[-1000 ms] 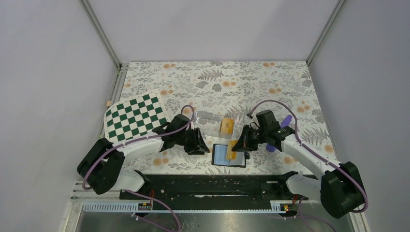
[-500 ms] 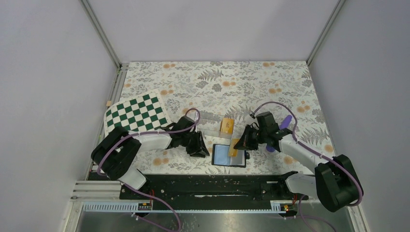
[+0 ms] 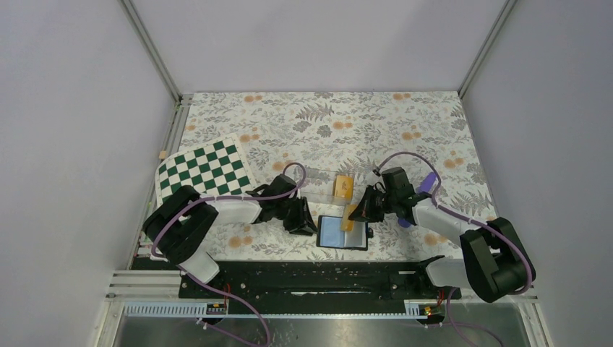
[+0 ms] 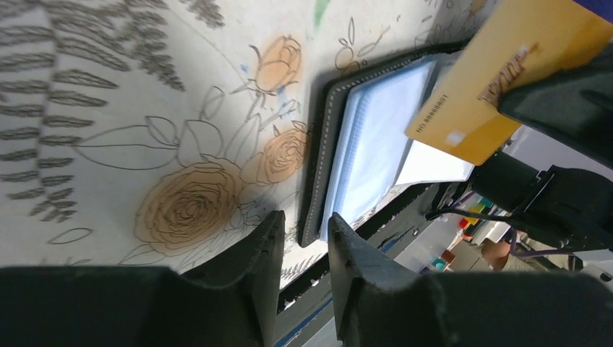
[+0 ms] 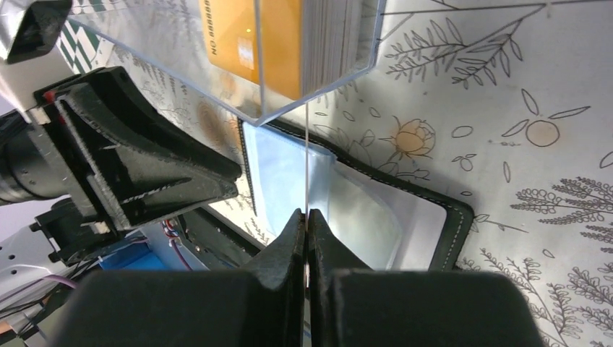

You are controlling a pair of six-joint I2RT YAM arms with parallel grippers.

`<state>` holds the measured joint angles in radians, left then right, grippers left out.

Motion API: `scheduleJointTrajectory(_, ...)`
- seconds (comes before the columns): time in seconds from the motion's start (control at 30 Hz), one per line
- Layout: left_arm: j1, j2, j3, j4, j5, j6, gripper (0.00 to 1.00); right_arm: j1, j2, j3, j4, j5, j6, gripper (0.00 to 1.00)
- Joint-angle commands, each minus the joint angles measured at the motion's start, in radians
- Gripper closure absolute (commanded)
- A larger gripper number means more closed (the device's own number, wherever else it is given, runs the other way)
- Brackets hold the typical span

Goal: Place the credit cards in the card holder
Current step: Insert the credit card into the card holder.

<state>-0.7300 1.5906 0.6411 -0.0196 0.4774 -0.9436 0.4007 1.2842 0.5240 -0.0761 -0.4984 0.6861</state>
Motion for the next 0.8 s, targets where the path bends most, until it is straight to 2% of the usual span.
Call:
scheduleJointTrajectory(0.0,-0.042,0.037,0.0,-0.001,0.018,0.008,0.72,-0.006,0.028,-0.057,0.125,-0.002,0.018,1.0)
scheduleJointTrajectory(0.3,-0.062,0.038,-0.042,0.0,-0.011,-0.027,0.83,-0.006,-0.016,-0.098,0.084,0.014,0.006,1.0)
scheduleJointTrajectory(0.43,-0.061,0.031,-0.043,-0.02,-0.029,-0.031,0.91,-0.006,-0.09,-0.067,-0.047,0.046,-0.03,1.0)
scheduleJointTrajectory(0.57,-0.062,0.036,-0.041,-0.021,-0.035,-0.033,0.93,-0.006,-0.139,-0.048,-0.109,0.067,-0.057,1.0)
scheduleJointTrajectory(0.67,-0.063,0.045,-0.036,-0.021,-0.03,-0.031,0.95,-0.007,-0.107,-0.055,-0.096,0.031,-0.065,1.0)
scheduleJointTrajectory(0.77,-0.07,0.048,-0.034,-0.021,-0.028,-0.031,0.97,-0.007,-0.056,-0.084,0.006,-0.051,-0.013,1.0)
